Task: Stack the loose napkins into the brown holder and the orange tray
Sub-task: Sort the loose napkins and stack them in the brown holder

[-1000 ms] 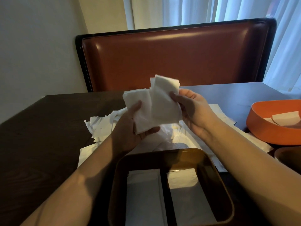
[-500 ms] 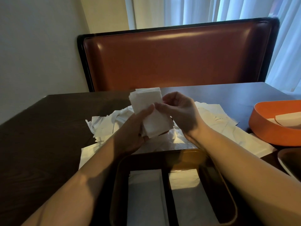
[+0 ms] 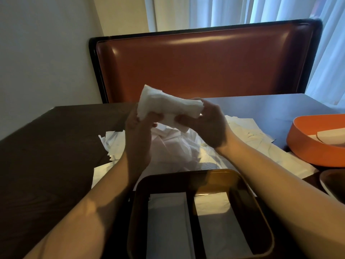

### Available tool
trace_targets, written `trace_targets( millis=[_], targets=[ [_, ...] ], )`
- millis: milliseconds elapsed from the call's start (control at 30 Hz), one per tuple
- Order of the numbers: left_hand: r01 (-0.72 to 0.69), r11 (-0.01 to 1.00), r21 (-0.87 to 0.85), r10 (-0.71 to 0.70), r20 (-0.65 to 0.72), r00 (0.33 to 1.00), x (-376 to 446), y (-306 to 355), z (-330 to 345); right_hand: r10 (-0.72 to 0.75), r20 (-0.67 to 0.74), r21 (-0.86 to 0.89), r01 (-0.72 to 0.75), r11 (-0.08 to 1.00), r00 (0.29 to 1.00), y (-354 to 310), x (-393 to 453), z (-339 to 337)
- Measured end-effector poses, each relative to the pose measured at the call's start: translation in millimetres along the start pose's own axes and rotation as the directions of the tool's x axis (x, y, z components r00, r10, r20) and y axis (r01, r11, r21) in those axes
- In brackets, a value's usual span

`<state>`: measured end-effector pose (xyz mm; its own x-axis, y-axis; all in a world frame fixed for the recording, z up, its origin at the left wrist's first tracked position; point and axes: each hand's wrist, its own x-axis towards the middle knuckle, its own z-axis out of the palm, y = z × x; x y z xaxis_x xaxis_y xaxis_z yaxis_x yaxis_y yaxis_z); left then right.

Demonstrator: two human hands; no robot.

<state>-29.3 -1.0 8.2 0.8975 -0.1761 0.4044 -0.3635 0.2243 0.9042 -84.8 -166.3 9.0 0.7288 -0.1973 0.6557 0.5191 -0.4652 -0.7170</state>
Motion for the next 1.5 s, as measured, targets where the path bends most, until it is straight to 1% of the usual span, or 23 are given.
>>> trace_targets(
  millis=[33, 67, 133, 200, 300, 400, 467, 533, 667, 733, 867, 967, 1033, 1167, 1233, 1333, 1433, 1500],
  targets=[
    [-0.024, 0.996, 0.085, 0.025, -0.001, 1.0, 2, -3, -2, 0.006, -0.001, -0.05, -0.006, 0.999, 1.0, 6, 0, 1],
    [-0.038, 0.986, 0.16, 0.036, 0.013, 0.999, 2, -6, -3, 0.055, 0.006, -0.083, -0.054, 0.995, 0.998, 11, 0, 3],
    [0.017, 0.965, 0.262, -0.018, 0.0, 1.0, -1, -10, 0, 0.214, 0.038, -0.126, -0.208, 0.97, 0.976, 18, -2, 6],
    [0.063, 0.944, 0.324, -0.053, -0.04, 0.998, -3, -12, 3, 0.312, 0.071, -0.139, -0.3, 0.944, 0.947, 23, -3, 7],
    [0.104, 0.931, 0.349, -0.098, -0.036, 0.995, -2, -9, 5, 0.359, 0.083, -0.068, -0.354, 0.933, 0.93, 26, -4, 5],
    [0.131, 0.934, 0.334, -0.147, 0.024, 0.989, -2, -7, 6, 0.33, 0.079, -0.05, -0.327, 0.944, 0.941, 28, -5, 10],
    [0.096, 0.941, 0.325, -0.122, 0.062, 0.991, -4, -5, 6, 0.343, 0.106, 0.031, -0.348, 0.937, 0.933, 26, -3, 10],
    [0.079, 0.941, 0.329, -0.107, 0.07, 0.992, -2, -5, 5, 0.353, 0.161, 0.127, -0.374, 0.919, 0.922, 28, 1, 4],
    [0.1, 0.939, 0.331, -0.137, 0.092, 0.986, -1, -6, 7, 0.38, 0.173, 0.061, -0.395, 0.917, 0.909, 34, 0, -2],
    [0.074, 0.933, 0.351, -0.115, 0.097, 0.989, -4, -7, 7, 0.358, 0.176, 0.06, -0.373, 0.926, 0.917, 35, -3, 0],
    [0.042, 0.937, 0.347, -0.061, 0.046, 0.997, -6, -9, 8, 0.268, 0.15, 0.03, -0.275, 0.961, 0.952, 30, -2, 3],
    [0.066, 0.921, 0.383, -0.085, 0.033, 0.996, -3, -11, 6, 0.294, 0.153, 0.024, -0.301, 0.953, 0.943, 32, -5, 6],
    [0.054, 0.896, 0.441, -0.093, 0.067, 0.993, -1, -13, 3, 0.307, 0.145, 0.04, -0.316, 0.948, 0.94, 34, -8, 5],
    [0.011, 0.837, 0.547, -0.092, 0.12, 0.989, 1, -14, -3, 0.302, 0.143, 0.087, -0.316, 0.945, 0.943, 32, -11, -2],
    [-0.041, 0.83, 0.556, -0.05, 0.147, 0.988, 0, -10, -4, 0.272, 0.137, 0.083, -0.285, 0.955, 0.952, 28, -13, -4],
    [-0.108, 0.867, 0.486, 0.019, 0.183, 0.983, -1, 4, -3, 0.236, 0.129, 0.108, -0.25, 0.962, 0.963, 17, -11, -11],
    [-0.193, 0.908, 0.372, 0.087, 0.283, 0.955, -1, 29, 0, 0.203, 0.208, 0.205, -0.246, 0.948, 0.957, -3, 0, -28],
    [-0.279, 0.888, 0.367, 0.147, 0.348, 0.926, -3, 46, 1, 0.195, 0.269, 0.227, -0.259, 0.939, 0.943, -27, 3, -42]
  ],
)
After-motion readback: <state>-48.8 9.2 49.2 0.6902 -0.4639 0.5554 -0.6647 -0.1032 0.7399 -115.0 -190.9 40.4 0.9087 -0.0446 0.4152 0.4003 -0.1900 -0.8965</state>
